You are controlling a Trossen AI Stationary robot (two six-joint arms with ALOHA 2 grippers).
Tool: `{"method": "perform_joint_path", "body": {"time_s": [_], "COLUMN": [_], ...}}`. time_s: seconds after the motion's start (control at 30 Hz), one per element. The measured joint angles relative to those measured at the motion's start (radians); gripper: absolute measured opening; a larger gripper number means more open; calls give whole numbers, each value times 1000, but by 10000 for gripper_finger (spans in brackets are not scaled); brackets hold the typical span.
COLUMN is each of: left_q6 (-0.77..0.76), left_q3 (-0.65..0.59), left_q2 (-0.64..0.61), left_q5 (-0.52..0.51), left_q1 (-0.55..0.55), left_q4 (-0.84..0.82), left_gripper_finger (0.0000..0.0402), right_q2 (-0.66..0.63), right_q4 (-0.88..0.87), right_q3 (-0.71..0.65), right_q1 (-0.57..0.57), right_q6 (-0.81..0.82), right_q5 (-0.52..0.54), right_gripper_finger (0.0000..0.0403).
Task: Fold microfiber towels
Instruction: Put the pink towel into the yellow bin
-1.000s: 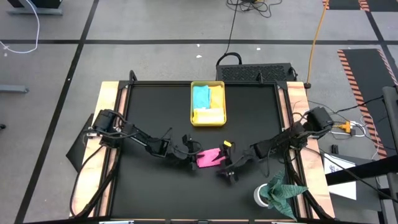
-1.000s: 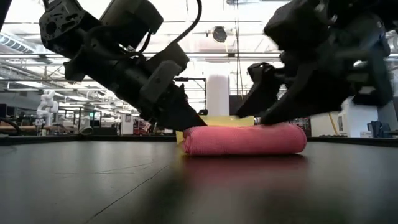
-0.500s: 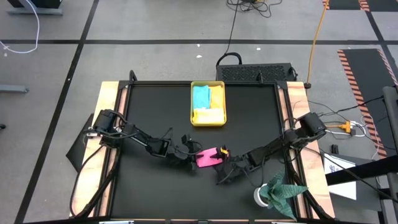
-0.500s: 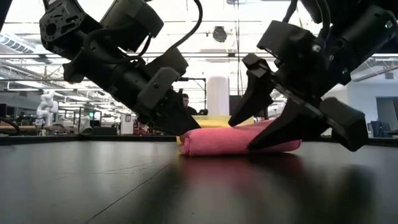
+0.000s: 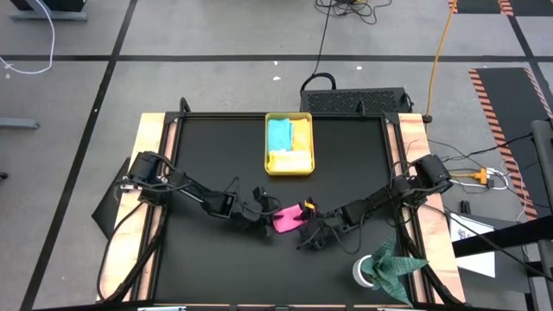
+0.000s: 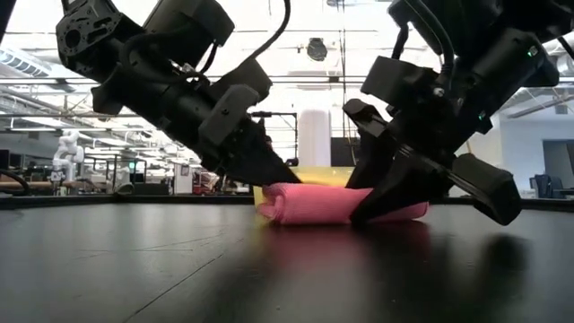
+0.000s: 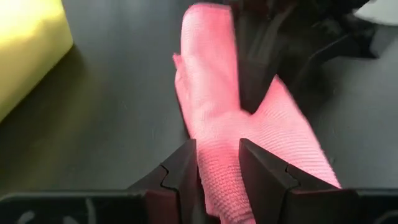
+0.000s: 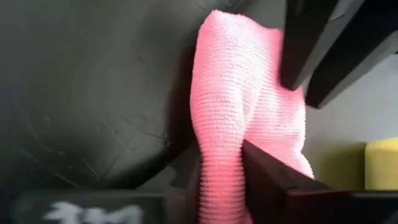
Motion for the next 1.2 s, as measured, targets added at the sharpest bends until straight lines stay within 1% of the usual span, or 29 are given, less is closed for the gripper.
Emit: {"method": "perform_joint_path", "body": {"time_s": [0.13, 0.2, 0.3, 0.37, 0.43, 0.5, 0.6, 0.67, 0.8, 0.9, 1.03, 1.1, 1.2], "left_q6": [12, 7, -28, -61, -97, -139, -214, -261, -317, -322, -324, -324, -324], "left_q3": [0, 1, 0, 0, 1, 1, 2, -1, -1, 1, 0, 0, 0], "left_q2": [-43, -80, -137, -187, -225, -271, -320, -350, -380, -384, -388, -388, -388], "left_q5": [1, -5, -30, -91, -148, -210, -302, -362, -447, -480, -506, -509, -510], "left_q1": [0, -4, -13, -30, -49, -74, -120, -156, -214, -240, -252, -253, -252], "left_q4": [-50, -127, -222, -320, -381, -492, -593, -674, -735, -727, -733, -740, -739], "left_gripper_finger": [122, 122, 122, 122, 122, 122, 122, 122, 122, 122, 122, 122, 122], "right_q2": [-5, -18, -55, -95, -144, -198, -277, -318, -372, -382, -340, -301, -240], "right_q4": [-5, -4, -13, -10, -14, -15, -14, 2, 21, 55, 172, 210, 215], "right_q3": [-2, -2, -3, -4, -3, -3, -3, -3, -3, -2, -2, -2, -2], "right_q1": [-2, -2, 0, -9, -21, -41, -85, -130, -259, -395, -575, -640, -682], "right_q6": [-4, -4, 31, 43, 50, 56, 53, 22, -83, -187, -232, -230, -209], "right_q5": [-50, -90, -109, -113, -111, -104, -97, -92, 0, 35, 34, 24, -79], "right_gripper_finger": [30, 11, 14, 22, 23, 19, 9, 6, 8, 8, 8, 8, 8]}}
